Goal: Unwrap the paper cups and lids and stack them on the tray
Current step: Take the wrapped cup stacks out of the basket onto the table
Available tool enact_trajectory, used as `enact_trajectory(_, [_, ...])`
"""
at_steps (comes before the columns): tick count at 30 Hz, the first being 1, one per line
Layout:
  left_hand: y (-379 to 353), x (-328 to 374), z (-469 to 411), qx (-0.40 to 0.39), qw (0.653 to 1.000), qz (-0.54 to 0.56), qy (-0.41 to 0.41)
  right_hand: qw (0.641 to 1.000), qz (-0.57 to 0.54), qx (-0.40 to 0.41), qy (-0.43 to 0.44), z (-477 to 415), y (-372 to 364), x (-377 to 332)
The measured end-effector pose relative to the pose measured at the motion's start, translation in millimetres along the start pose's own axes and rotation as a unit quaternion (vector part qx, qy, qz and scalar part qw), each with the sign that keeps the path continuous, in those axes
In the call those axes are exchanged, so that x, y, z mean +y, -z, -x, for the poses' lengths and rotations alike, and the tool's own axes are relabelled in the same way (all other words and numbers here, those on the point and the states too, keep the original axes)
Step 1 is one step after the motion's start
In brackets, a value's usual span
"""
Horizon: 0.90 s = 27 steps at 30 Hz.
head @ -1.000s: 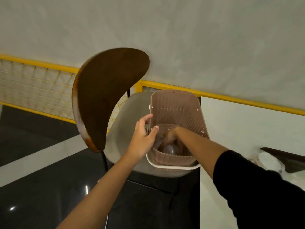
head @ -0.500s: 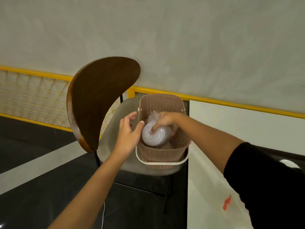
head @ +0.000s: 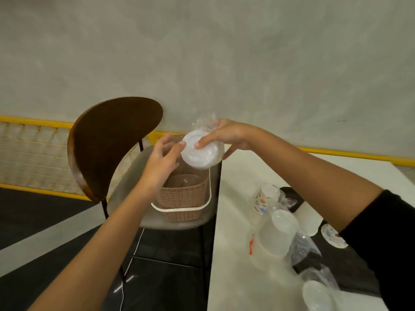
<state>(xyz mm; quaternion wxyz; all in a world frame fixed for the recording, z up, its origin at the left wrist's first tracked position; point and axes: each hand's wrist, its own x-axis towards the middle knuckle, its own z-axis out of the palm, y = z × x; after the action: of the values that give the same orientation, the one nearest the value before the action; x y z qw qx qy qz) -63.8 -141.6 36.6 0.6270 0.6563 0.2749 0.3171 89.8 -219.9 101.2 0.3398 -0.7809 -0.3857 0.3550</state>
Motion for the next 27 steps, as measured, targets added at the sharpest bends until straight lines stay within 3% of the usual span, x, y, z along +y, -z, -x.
enact_trajectory(8, [-56, -3, 35, -0.130, 0.986, 0.046, 0.095, 0.996, -0.004, -0.086, -0.024, 62, 23, 53])
enact_trajectory(16, [-64, -49, 83, -0.149, 0.968, 0.034, 0.199, 0.983, -0.021, -0.153, -0.100, 87, -17, 109])
enact_trajectory(22, [-55, -110, 123, -0.138, 0.944, 0.042, 0.297, 0.974, 0.123, -0.173, -0.083, 94, -52, 127])
enact_trajectory(27, [-63, -159, 150, -0.132, 0.928, 0.004, 0.347, 0.933, 0.258, -0.227, -0.105, 87, -83, 144])
